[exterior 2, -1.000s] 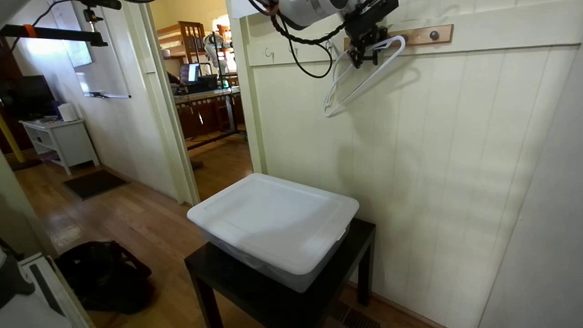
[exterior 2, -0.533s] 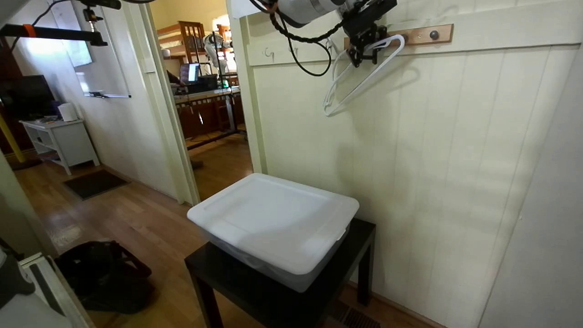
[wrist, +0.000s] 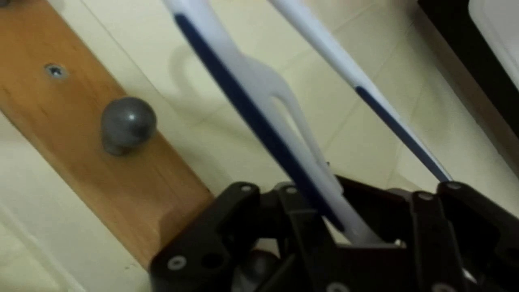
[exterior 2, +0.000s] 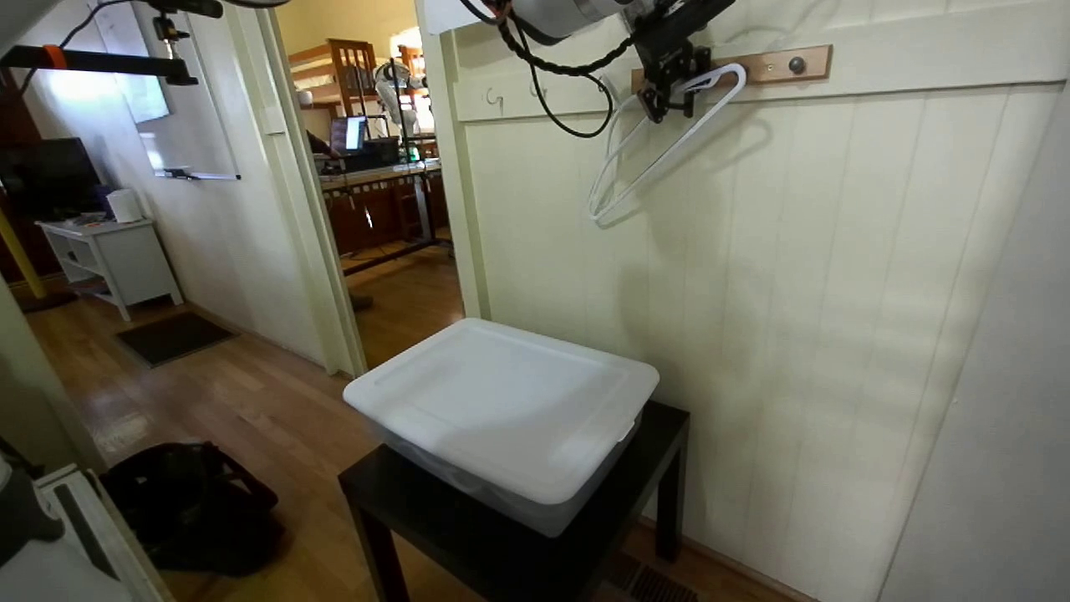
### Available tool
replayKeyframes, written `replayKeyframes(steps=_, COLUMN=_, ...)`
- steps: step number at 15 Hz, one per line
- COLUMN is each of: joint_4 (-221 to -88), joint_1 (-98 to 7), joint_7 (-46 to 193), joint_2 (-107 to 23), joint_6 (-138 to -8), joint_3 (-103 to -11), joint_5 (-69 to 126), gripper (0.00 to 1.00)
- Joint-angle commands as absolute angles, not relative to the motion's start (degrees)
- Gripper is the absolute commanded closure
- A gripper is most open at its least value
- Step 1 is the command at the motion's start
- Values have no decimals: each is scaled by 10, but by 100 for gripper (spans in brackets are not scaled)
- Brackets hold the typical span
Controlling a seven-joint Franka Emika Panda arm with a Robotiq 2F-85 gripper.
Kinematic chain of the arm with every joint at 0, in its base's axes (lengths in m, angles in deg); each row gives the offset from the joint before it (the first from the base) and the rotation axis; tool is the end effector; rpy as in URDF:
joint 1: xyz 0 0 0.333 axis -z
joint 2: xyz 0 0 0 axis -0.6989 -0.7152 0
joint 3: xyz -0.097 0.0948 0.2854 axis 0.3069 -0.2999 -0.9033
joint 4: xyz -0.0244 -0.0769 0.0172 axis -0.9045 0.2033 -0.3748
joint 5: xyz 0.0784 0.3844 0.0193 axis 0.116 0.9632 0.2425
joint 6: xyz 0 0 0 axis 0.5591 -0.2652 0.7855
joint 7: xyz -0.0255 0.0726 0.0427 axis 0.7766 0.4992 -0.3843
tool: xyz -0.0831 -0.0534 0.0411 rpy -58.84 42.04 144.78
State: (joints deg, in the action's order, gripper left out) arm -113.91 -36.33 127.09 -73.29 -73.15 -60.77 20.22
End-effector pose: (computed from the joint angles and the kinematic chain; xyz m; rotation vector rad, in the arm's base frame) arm 0.8070 -0.1171 0.4608 2.4229 1.0335 0.6067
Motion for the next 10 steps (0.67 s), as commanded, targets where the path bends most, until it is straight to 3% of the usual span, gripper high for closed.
replayKeyframes(steps=1, joint_4=-1103, joint_1=-369, joint_7=1301, joint_2=-743, joint_6=-713, joint_3=-617, joint_5=202, gripper=100)
replayKeyframes(steps=10, joint_4=-1100, joint_1=-379, joint_7=1294, joint_2=-746, joint_6=-737, joint_3=-601, joint_5=175, gripper=100)
